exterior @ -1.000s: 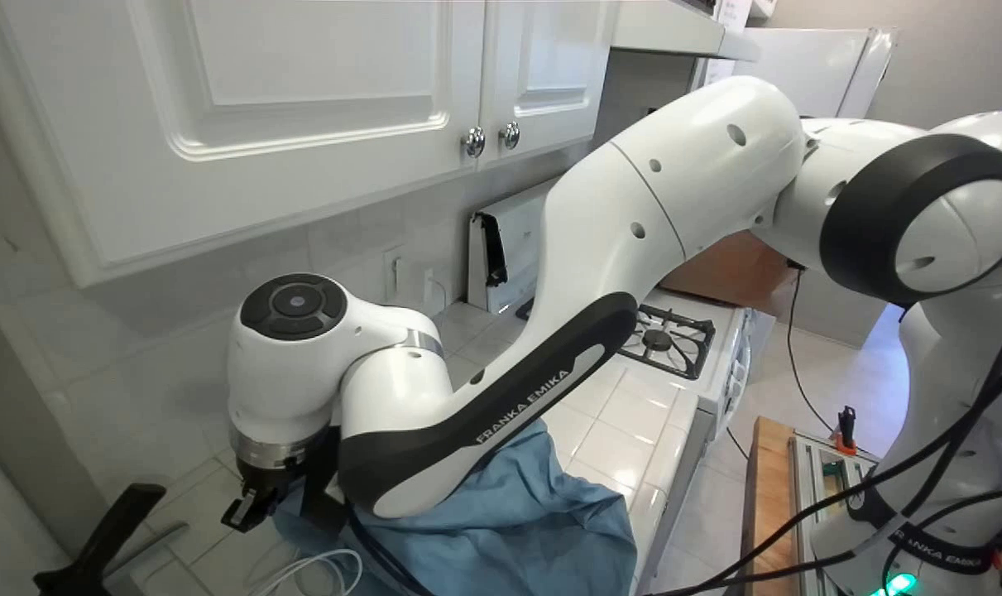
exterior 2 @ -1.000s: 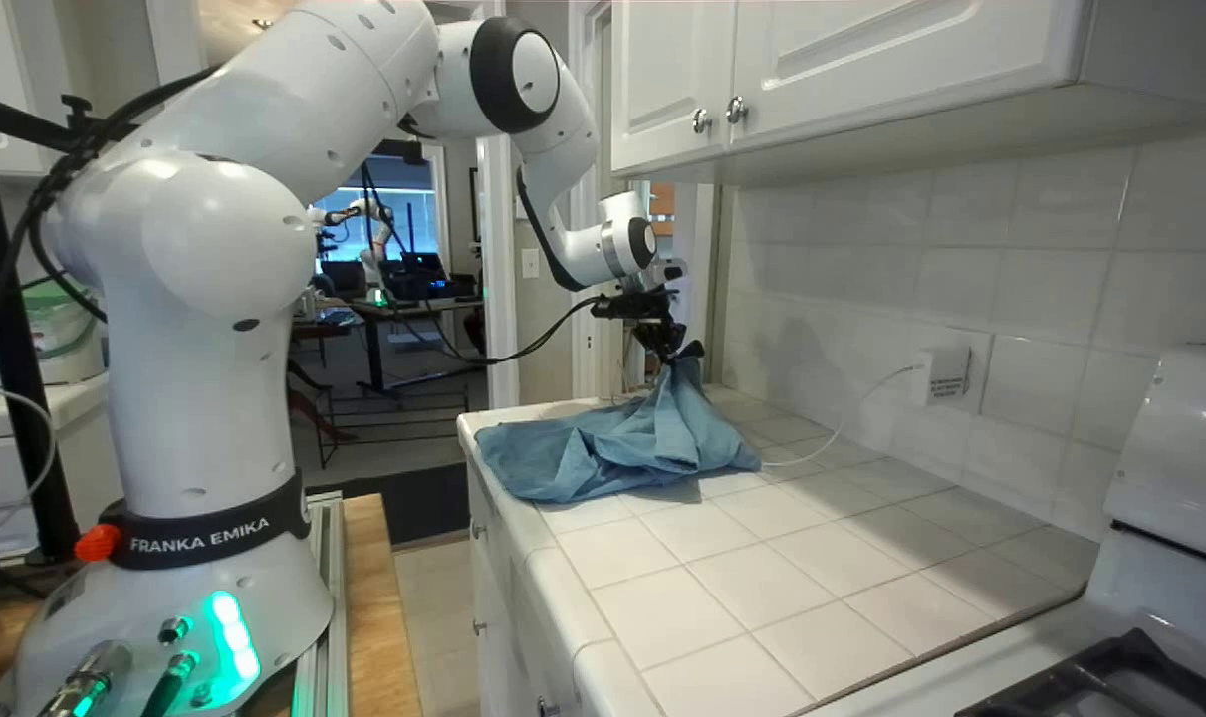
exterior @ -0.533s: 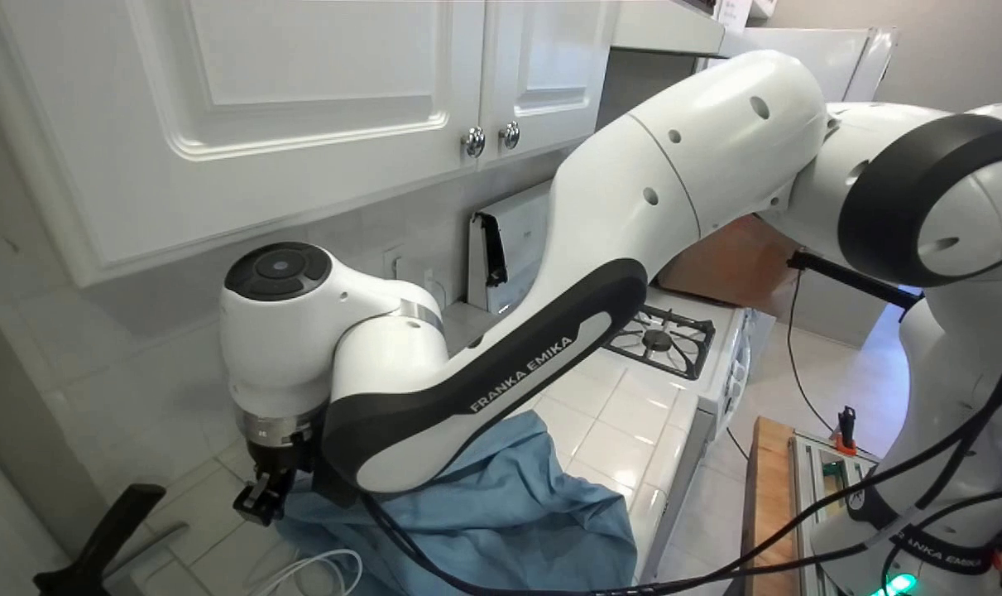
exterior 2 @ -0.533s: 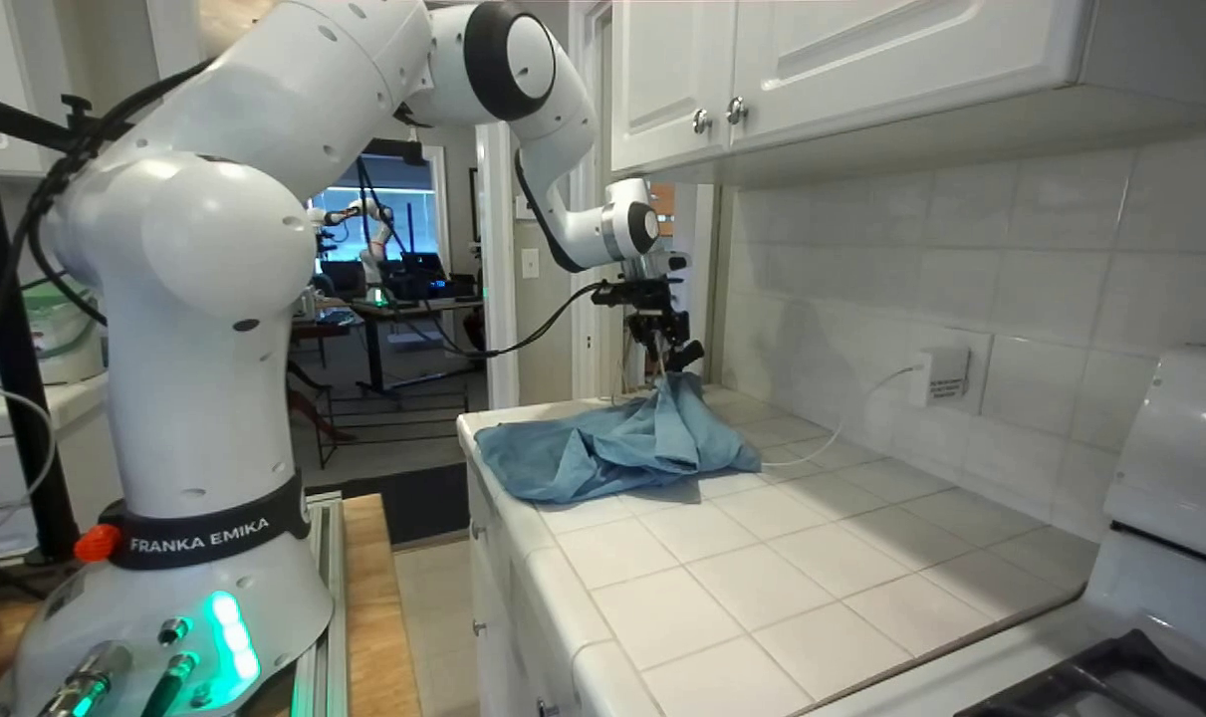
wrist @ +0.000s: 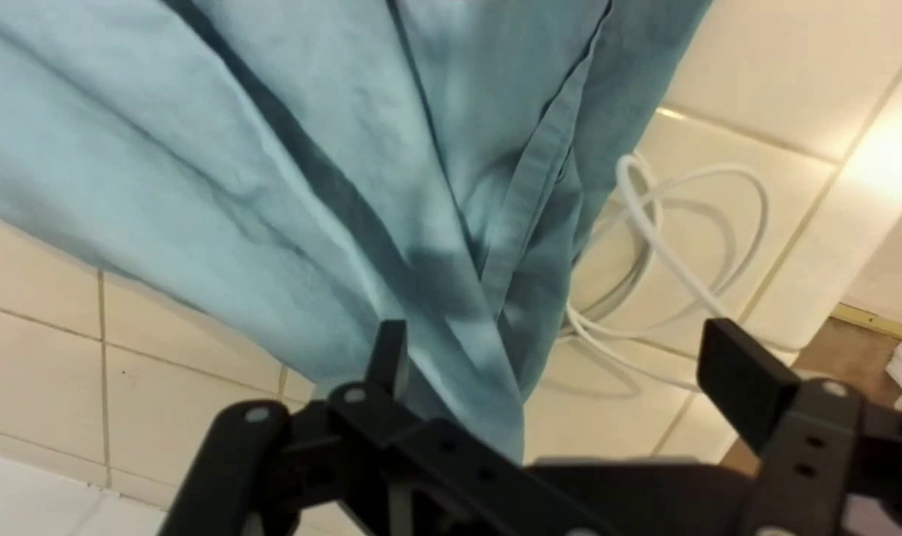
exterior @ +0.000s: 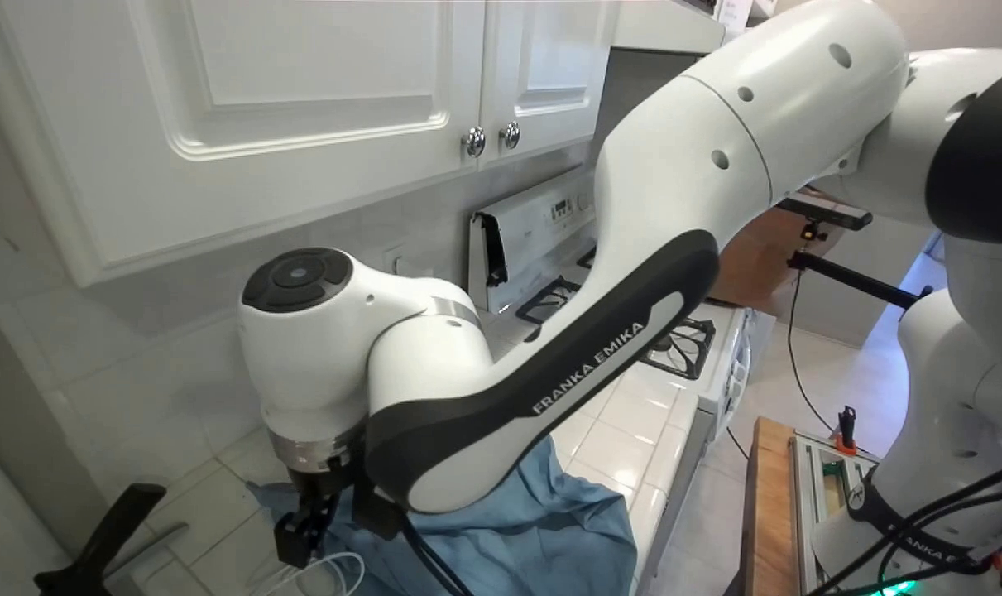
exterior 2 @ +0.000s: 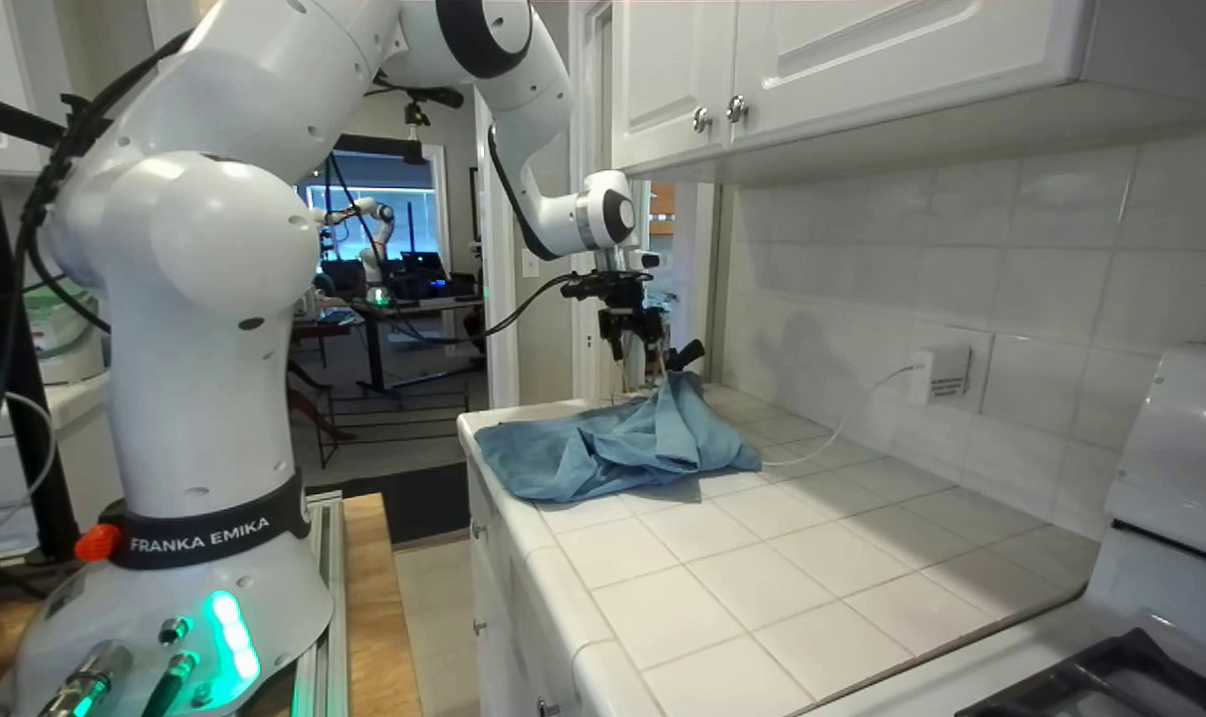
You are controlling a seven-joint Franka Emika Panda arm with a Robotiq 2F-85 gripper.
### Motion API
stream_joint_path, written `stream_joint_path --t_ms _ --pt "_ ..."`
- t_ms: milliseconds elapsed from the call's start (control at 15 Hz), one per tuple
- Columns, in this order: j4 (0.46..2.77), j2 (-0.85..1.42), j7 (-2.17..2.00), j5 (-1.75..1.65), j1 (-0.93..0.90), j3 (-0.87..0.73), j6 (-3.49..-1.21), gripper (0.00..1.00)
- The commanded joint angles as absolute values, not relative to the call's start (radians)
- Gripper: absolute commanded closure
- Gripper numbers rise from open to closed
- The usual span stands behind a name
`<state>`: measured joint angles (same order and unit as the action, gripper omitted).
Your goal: Fold the blue pillowcase in half from right to left.
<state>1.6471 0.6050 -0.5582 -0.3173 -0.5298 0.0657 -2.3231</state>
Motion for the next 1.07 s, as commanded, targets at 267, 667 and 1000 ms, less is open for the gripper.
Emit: stream_joint_path --t_ms 267,667,1000 --pt "2.041 0.374 -0.818 -0.391 -0.621 0.039 -2.482 0.00" --pt "2.333 0.083 -0.944 -0.375 -0.563 0.099 -2.449 0.00" --pt "2.580 -0.177 -0.636 -0.313 -0.405 0.172 -2.472 0.00"
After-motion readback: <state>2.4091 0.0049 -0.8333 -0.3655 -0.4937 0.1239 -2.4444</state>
